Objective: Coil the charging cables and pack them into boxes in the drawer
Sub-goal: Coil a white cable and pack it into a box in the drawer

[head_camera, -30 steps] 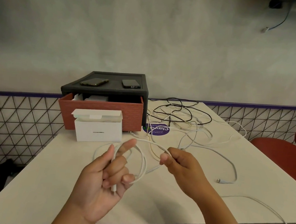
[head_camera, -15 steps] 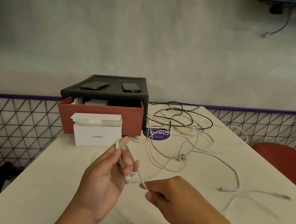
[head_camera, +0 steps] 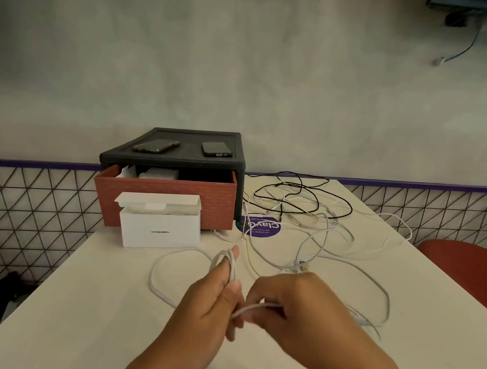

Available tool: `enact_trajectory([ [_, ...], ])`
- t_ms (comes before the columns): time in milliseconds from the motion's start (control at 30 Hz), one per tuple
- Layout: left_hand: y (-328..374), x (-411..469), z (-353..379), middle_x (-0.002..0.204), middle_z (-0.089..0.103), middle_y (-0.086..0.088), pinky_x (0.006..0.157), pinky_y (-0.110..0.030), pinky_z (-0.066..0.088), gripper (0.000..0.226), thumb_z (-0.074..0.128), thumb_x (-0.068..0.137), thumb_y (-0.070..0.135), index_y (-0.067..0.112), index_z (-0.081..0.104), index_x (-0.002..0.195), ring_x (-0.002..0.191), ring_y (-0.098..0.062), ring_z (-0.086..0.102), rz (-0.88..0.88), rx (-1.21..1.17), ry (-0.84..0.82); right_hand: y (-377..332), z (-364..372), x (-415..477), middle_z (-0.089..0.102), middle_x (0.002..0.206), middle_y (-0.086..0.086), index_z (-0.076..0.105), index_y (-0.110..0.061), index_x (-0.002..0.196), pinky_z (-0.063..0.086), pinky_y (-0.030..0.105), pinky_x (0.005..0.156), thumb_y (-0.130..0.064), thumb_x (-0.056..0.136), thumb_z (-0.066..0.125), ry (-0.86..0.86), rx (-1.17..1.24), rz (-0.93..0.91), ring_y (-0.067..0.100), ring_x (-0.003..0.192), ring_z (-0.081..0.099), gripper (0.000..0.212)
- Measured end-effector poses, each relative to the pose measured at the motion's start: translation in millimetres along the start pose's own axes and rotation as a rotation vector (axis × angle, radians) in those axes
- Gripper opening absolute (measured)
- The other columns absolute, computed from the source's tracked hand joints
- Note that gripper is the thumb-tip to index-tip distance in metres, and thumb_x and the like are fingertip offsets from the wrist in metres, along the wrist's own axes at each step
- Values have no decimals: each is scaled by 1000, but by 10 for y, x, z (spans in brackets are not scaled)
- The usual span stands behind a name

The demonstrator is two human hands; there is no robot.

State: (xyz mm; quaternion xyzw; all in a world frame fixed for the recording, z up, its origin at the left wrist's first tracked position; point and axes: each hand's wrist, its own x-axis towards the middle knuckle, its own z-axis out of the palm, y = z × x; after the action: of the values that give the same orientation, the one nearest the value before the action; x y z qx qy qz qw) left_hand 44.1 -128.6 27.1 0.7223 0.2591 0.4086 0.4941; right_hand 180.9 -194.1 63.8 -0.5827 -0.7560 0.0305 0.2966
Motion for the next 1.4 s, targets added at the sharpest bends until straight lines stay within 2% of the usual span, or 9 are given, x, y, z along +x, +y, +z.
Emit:
enact_trajectory([
  [200, 106, -9, -72, 46, 30, 6, 54, -13, 40, 36, 48, 88, 45, 21, 63, 110, 48, -11, 35, -69, -302, 34, 330, 3, 115, 60, 66, 3, 64, -17, 78, 46, 33, 59, -57, 71, 56, 375, 282, 165, 13, 58, 51, 41],
  [333, 171, -19, -147, 40, 25, 7, 51, -22, 43, 56, 79, 55, 51, 6, 73, 88, 33, -4, 23, -88, -549, -21, 569, 36, 283, 67, 70, -6, 66, -31, 69, 39, 8, 58, -20, 89, 60, 602, 410, 256, 3, 62, 56, 24],
  [433, 216, -30, -212, 37, 24, 9, 44, -22, 42, 58, 88, 39, 51, 6, 73, 72, 29, -4, 19, -115, -716, -36, 713, 26, 401, 58, 56, 1, 65, -24, 69, 36, 9, 54, -25, 93, 50, 688, 507, 375, 4, 57, 51, 28],
  [567, 246, -17, -303, 40, 14, 9, 39, -21, 41, 53, 93, 37, 37, 5, 71, 72, 30, -6, 11, -165, -948, -7, 807, 52, 426, 44, 57, -5, 67, -18, 77, 29, 19, 49, -22, 94, 52, 378, 537, 550, 8, 52, 35, 23],
  [700, 214, 32, -327, 41, 15, 9, 40, -21, 43, 60, 94, 34, 30, 3, 73, 84, 33, -7, 9, -216, -1025, 15, 646, 144, 313, 56, 77, -6, 65, -29, 103, 43, 20, 64, -28, 86, 64, -90, 390, 502, 6, 67, 50, 17],
  [867, 141, 75, -272, 36, 25, 7, 40, -22, 43, 62, 95, 27, 29, 3, 74, 80, 25, -3, 22, -290, -991, 26, 258, 84, 307, 62, 82, -9, 59, -49, 105, 47, 21, 71, -32, 72, 71, -4, 738, 293, 6, 73, 58, 39],
  [1033, 103, 70, -273, 37, 26, 6, 43, -24, 47, 46, 94, 34, 28, 8, 65, 64, 25, -5, 25, -330, -992, 13, 65, 107, 350, 60, 71, -6, 63, -27, 99, 44, 15, 53, -15, 82, 67, 19, 585, 325, 4, 52, 55, 21],
  [1167, 115, 49, -256, 44, 29, 2, 50, -25, 51, 29, 63, 81, 28, 8, 52, 64, 31, -8, 29, -389, -909, 39, 58, 180, 332, 59, 59, -1, 66, -18, 79, 47, 17, 50, -4, 82, 56, 12, 574, 379, 5, 46, 54, 18],
  [1400, 87, 37, -249, 49, 39, -3, 47, -25, 50, 15, 51, 77, 14, 0, 57, 75, 37, -11, 37, -414, -798, 70, 114, 169, 294, 60, 56, -2, 68, -16, 85, 51, 19, 51, -1, 79, 55, -2, 518, 402, 5, 45, 55, 21],
])
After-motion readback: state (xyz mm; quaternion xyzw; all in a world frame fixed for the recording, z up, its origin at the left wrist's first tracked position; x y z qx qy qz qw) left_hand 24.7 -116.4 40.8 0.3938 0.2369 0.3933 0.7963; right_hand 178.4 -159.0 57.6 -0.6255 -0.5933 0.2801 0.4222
